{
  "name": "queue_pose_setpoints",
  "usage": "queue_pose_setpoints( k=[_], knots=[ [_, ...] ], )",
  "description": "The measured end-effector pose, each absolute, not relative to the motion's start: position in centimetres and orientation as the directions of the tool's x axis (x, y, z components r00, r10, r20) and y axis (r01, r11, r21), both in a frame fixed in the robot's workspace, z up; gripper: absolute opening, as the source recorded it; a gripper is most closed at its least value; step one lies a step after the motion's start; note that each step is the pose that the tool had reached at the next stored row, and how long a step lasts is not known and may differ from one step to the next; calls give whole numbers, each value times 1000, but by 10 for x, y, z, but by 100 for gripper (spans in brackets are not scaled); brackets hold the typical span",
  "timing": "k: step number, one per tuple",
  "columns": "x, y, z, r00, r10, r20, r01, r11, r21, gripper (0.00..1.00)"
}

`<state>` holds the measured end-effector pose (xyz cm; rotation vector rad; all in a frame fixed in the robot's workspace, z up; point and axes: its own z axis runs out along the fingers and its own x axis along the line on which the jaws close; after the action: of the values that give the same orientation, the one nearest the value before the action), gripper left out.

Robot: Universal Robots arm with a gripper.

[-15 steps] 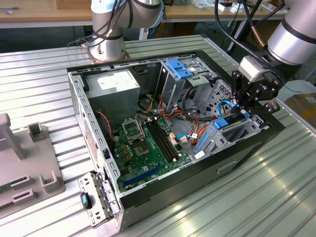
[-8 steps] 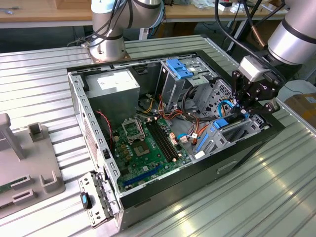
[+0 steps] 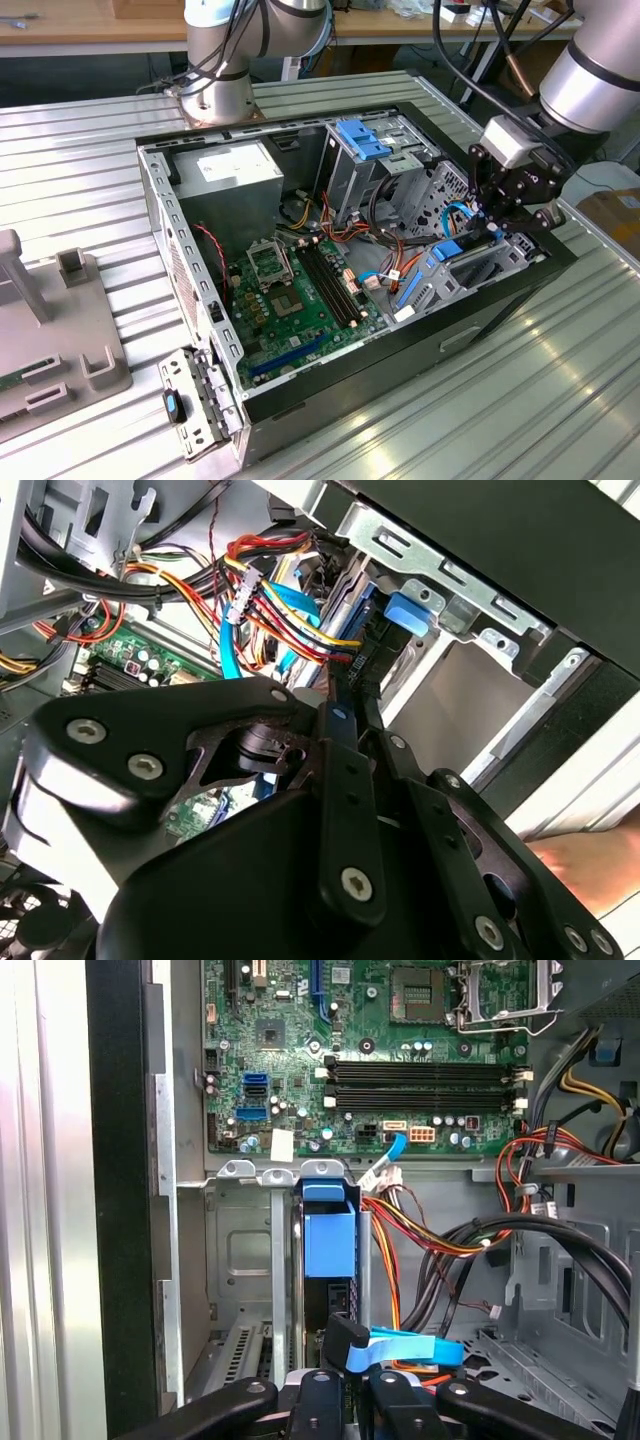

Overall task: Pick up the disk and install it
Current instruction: 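Insert the first disk wire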

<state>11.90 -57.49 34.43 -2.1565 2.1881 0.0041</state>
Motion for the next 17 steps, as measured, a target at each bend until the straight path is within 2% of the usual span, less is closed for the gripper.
queue_pose_setpoints(
  k=[17],
  knots=[
    [116, -575, 343, -13, -999, -51, -999, 16, -47, 16]
  ],
)
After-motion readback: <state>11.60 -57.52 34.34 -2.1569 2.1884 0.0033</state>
